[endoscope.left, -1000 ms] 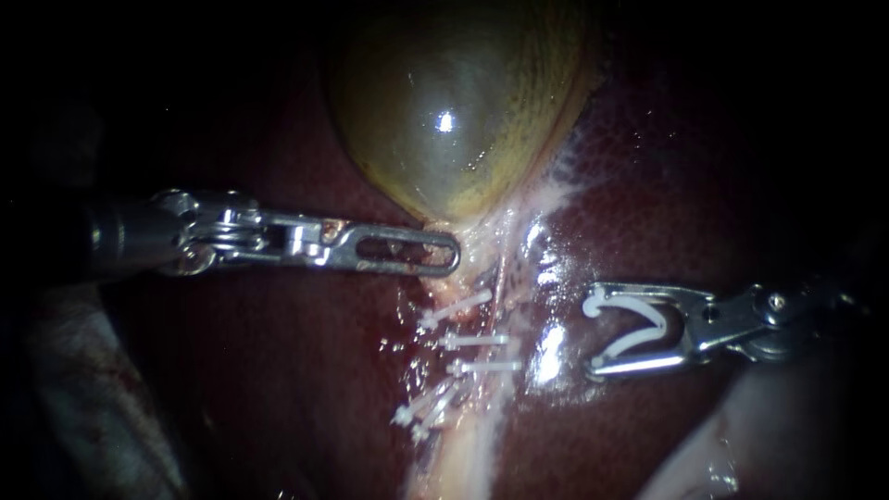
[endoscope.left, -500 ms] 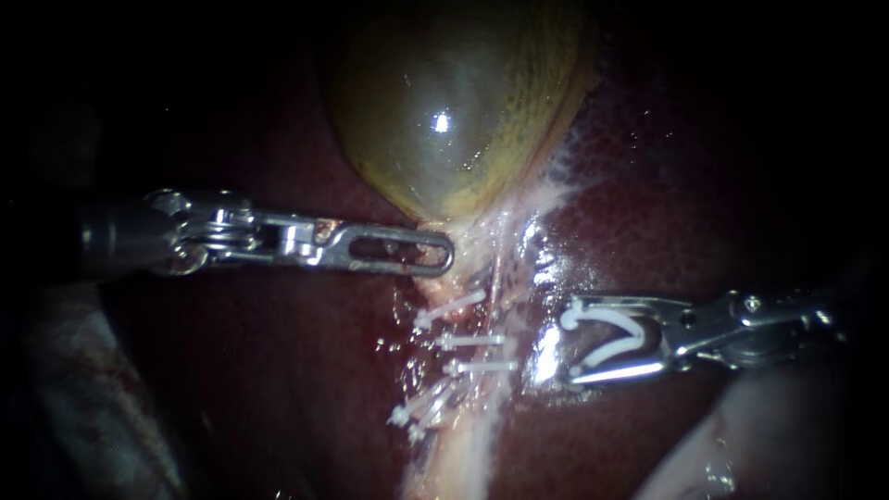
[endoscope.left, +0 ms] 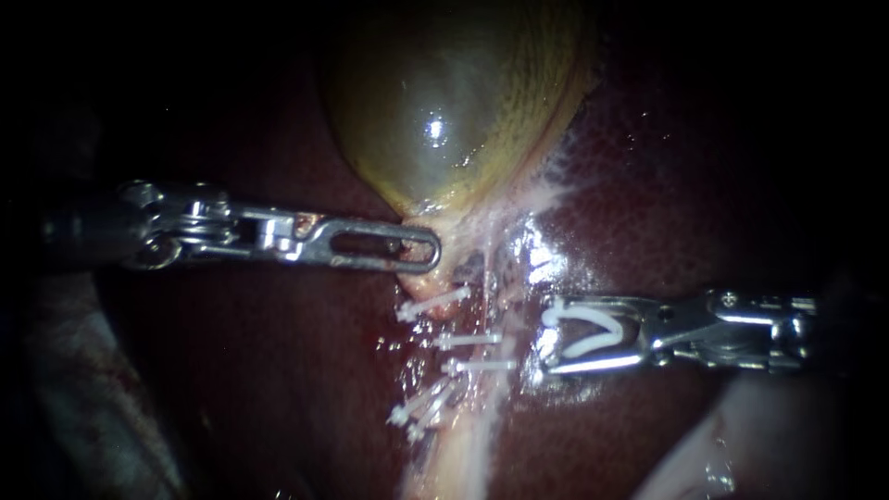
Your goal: Clipping third clip right tube
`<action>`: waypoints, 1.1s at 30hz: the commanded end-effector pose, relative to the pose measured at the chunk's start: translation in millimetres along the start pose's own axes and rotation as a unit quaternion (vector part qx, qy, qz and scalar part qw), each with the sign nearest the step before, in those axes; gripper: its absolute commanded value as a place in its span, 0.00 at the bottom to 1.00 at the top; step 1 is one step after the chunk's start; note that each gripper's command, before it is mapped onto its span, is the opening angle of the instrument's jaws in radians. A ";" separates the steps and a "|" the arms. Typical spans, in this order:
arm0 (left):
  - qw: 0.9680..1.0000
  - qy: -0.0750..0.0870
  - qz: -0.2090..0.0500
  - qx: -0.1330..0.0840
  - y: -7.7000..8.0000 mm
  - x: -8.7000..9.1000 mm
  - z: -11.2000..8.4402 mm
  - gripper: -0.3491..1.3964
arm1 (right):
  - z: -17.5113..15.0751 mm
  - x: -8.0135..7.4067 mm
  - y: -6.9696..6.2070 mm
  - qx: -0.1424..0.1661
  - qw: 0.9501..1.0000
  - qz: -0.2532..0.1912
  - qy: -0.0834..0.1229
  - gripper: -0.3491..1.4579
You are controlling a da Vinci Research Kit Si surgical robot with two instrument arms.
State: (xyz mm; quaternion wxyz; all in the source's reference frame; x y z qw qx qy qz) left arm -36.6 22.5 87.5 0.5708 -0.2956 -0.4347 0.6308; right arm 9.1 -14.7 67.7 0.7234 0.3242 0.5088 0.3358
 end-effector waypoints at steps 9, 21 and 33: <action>1.000 -0.001 0.000 -0.001 0.6 -0.6 -1.0 0.00 | 1.8 -0.8 1.5 -0.007 1.000 0.013 -0.015 0.51; 1.000 -0.003 -0.001 -0.003 1.9 -1.2 -2.1 0.00 | 3.6 -1.5 3.5 -0.012 0.999 0.034 -0.033 0.51; 1.000 -0.002 0.002 -0.002 2.2 -1.5 -2.3 0.00 | 4.7 -1.3 4.1 -0.015 0.997 0.057 -0.048 0.50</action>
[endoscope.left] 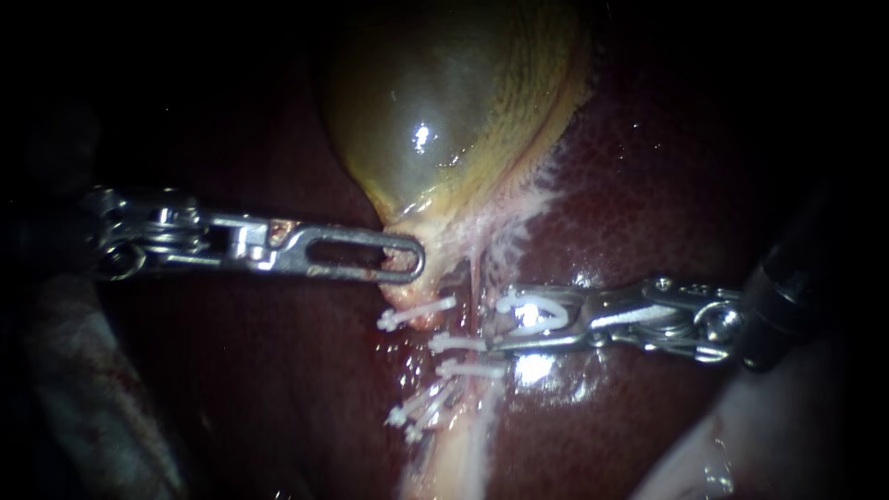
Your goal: Clipping third clip right tube
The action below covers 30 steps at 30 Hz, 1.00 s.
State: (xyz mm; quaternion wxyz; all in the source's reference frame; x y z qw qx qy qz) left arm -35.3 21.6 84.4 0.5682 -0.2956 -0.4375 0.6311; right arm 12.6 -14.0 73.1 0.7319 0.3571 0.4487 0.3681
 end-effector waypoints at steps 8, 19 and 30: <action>1.000 0.000 0.001 0.000 0.1 0.0 0.0 0.00 | 1.3 0.8 0.8 0.001 1.000 0.018 -0.017 0.50; 1.000 0.000 0.001 0.000 0.3 -0.2 -0.1 0.00 | 3.1 1.3 1.3 0.005 0.999 0.023 -0.024 0.50; 1.000 0.000 0.001 0.000 0.8 -0.7 -0.3 0.00 | 3.5 1.6 2.4 0.003 0.999 0.024 -0.026 0.49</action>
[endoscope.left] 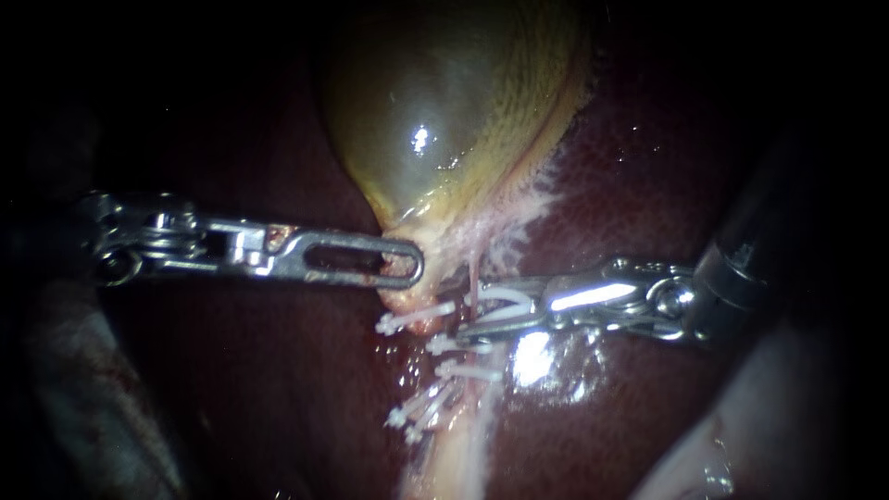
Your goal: Clipping third clip right tube
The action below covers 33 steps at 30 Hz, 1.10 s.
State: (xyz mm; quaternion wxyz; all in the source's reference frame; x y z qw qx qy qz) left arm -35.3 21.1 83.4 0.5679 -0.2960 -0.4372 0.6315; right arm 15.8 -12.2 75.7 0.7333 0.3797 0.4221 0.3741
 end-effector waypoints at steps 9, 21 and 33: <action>1.000 0.000 0.000 0.000 0.1 -0.2 -0.2 0.00 | 1.1 0.4 0.1 0.006 1.000 0.006 -0.001 0.46; 1.000 -0.001 0.001 0.000 0.3 -0.4 -0.2 0.00 | 2.2 0.8 0.1 0.014 1.000 0.009 -0.004 0.38; 1.000 0.000 0.000 0.000 0.6 -0.5 -0.2 0.00 | 2.6 1.2 0.9 0.014 1.000 0.009 -0.003 0.36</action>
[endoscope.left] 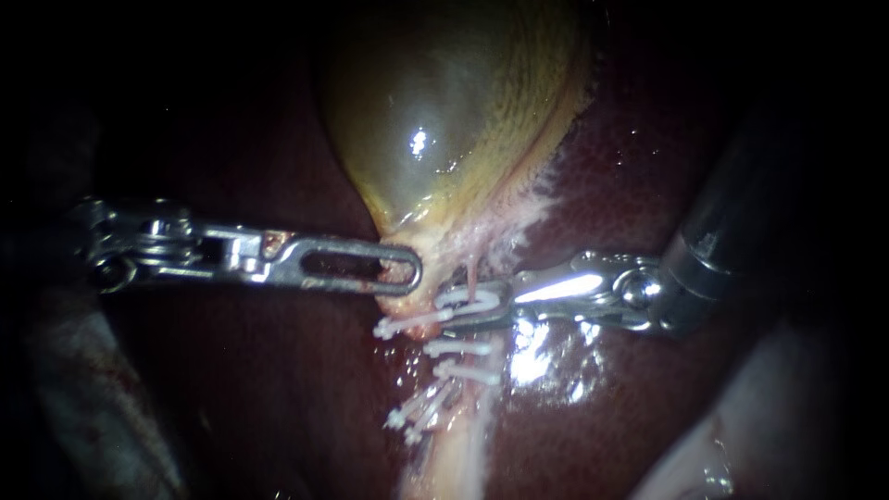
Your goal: Clipping third clip right tube
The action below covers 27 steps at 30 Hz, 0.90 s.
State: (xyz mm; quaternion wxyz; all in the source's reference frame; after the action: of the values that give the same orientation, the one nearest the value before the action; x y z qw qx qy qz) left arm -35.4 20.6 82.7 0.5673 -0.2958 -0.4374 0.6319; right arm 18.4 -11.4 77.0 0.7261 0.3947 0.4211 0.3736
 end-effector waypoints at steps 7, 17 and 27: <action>1.000 0.000 0.000 0.000 0.0 0.0 0.0 0.00 | -0.1 0.3 0.0 0.000 1.000 0.001 0.000 0.35; 1.000 0.000 0.000 0.000 0.0 -0.1 0.0 0.00 | -0.2 0.3 0.0 0.001 1.000 0.001 -0.001 0.15; 1.000 0.000 0.000 0.000 0.0 -0.1 0.0 0.00 | -0.5 0.0 -0.1 -0.004 1.000 0.002 -0.017 0.00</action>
State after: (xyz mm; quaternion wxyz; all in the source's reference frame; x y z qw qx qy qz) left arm -35.3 20.5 82.7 0.5672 -0.2959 -0.4373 0.6321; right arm 17.9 -11.4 76.7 0.7338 0.3990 0.4066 0.3702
